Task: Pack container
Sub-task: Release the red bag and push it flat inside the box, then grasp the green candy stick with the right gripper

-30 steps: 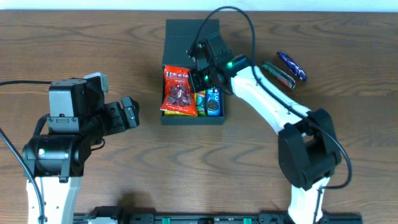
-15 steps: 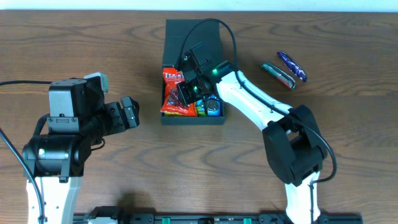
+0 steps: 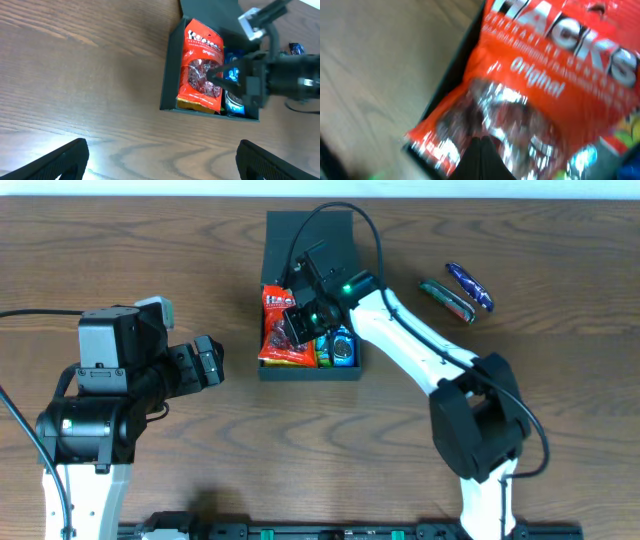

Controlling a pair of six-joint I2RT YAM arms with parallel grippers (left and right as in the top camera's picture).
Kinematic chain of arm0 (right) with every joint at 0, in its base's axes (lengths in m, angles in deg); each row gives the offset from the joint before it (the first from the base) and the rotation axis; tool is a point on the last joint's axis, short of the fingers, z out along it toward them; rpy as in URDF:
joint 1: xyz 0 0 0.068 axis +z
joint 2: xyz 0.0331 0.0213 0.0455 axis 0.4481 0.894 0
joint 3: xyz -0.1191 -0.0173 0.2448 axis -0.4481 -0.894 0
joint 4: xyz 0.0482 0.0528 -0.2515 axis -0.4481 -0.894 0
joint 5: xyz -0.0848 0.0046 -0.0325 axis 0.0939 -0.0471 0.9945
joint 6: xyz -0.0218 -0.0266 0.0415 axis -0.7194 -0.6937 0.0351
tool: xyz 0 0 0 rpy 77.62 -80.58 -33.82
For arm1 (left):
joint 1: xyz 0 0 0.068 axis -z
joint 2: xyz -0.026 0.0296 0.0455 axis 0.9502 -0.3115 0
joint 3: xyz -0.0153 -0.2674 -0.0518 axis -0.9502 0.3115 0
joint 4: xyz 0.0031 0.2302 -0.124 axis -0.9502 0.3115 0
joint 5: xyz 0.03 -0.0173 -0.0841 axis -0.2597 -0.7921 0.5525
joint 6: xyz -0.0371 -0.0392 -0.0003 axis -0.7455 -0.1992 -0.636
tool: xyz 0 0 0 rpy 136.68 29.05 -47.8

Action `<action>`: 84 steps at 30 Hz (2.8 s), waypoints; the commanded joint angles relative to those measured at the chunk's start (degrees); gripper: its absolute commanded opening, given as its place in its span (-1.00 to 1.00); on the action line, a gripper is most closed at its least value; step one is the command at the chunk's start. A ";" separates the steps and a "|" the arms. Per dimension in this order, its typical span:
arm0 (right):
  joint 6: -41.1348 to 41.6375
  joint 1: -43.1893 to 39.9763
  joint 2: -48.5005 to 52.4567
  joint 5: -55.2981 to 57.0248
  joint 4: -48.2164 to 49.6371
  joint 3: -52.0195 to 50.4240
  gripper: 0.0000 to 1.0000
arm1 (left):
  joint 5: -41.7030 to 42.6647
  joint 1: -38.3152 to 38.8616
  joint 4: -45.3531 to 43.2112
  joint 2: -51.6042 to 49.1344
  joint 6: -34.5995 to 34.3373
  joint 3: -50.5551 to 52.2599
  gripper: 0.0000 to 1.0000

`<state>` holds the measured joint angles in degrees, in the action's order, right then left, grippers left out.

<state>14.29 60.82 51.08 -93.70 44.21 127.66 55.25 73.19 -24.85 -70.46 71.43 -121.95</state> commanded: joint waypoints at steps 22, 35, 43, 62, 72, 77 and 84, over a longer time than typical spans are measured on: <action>-5.70 4.33 4.92 -1.51 -1.25 0.52 -0.97 | -0.57 0.17 -0.22 -0.09 -0.02 -1.31 0.90; -5.31 -2.69 -1.03 6.08 0.94 7.04 -0.98 | -0.57 0.17 0.15 -0.09 -0.02 -1.31 0.90; -11.34 -19.87 -1.03 14.38 -1.79 7.02 -0.97 | -0.59 0.17 -0.26 -0.09 0.00 -1.31 0.90; -34.34 -30.73 -0.76 30.10 6.10 -6.40 0.42 | -0.57 0.17 -0.22 -0.09 -0.02 -1.29 0.91; -33.29 -33.48 0.52 25.11 8.85 -10.25 0.46 | -0.57 0.17 -0.24 -0.09 -0.02 -1.29 0.90; -33.00 -33.53 3.30 24.46 8.70 -10.34 0.41 | -0.55 0.17 -0.17 -0.09 -0.31 -1.29 0.91; -31.36 -34.53 4.48 23.06 10.19 -10.34 0.46 | -0.55 0.17 -0.20 -0.09 -0.50 -1.29 0.90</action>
<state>-18.37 27.33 54.55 -69.02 53.96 117.48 55.25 73.19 -25.09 -70.46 71.22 -121.95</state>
